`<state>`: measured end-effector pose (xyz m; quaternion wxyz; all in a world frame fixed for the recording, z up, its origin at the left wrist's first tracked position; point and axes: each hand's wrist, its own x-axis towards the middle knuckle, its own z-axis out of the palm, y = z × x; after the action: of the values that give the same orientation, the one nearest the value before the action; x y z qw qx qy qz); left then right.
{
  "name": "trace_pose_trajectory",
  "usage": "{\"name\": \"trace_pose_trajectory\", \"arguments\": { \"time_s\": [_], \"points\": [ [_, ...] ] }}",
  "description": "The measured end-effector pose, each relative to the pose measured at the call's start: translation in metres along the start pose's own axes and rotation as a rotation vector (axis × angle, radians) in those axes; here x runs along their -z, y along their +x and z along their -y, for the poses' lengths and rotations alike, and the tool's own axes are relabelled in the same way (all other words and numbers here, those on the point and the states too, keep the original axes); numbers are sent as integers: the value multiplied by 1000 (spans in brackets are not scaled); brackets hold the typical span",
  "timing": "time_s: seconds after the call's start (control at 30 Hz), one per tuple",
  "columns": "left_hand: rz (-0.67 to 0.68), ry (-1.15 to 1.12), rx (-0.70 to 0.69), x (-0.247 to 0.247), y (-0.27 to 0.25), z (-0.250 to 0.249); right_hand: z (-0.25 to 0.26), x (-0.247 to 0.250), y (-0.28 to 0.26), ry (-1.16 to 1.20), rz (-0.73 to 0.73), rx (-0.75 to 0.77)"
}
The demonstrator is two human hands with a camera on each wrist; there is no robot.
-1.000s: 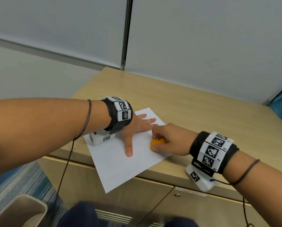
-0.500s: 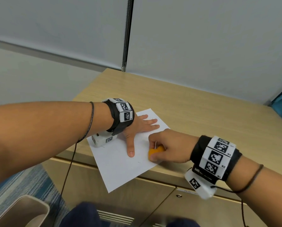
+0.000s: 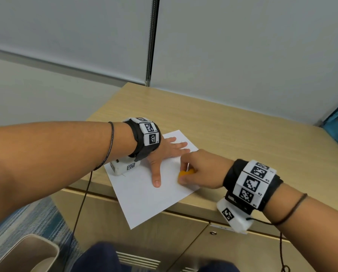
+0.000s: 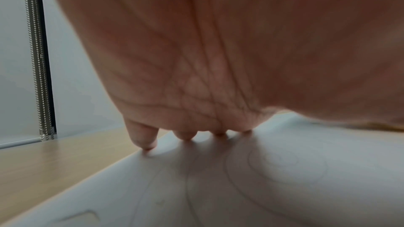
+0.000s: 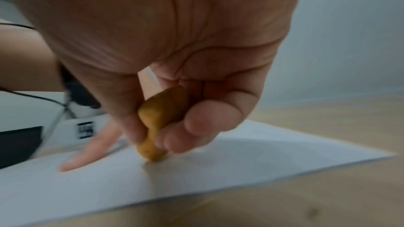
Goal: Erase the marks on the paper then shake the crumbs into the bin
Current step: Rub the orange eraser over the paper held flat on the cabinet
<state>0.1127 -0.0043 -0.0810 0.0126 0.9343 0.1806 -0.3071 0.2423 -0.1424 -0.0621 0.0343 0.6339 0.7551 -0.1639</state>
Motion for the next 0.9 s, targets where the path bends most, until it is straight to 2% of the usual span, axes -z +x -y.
{"name": "trace_pose_trajectory", "arguments": {
  "time_s": [0.13, 0.33, 0.47, 0.6, 0.7, 0.9],
  "points": [
    [-10, 10, 50, -5, -2, -6, -33, 19, 12, 177, -104, -222],
    [-30, -26, 72, -11, -5, -12, -45, 19, 27, 230, -68, -279],
    [-34, -14, 83, -11, -3, -12, -30, 5, 18, 162, -102, -229],
    [-32, -11, 88, -10, -1, -12, 3, -10, -11, 82, -26, -20],
    [-39, -4, 82, -9, 0, -13, 7, -7, -11, 46, 27, 6],
    [-46, -24, 114, -8, -5, -17, -38, 18, 17, 60, -66, -285]
  ]
}}
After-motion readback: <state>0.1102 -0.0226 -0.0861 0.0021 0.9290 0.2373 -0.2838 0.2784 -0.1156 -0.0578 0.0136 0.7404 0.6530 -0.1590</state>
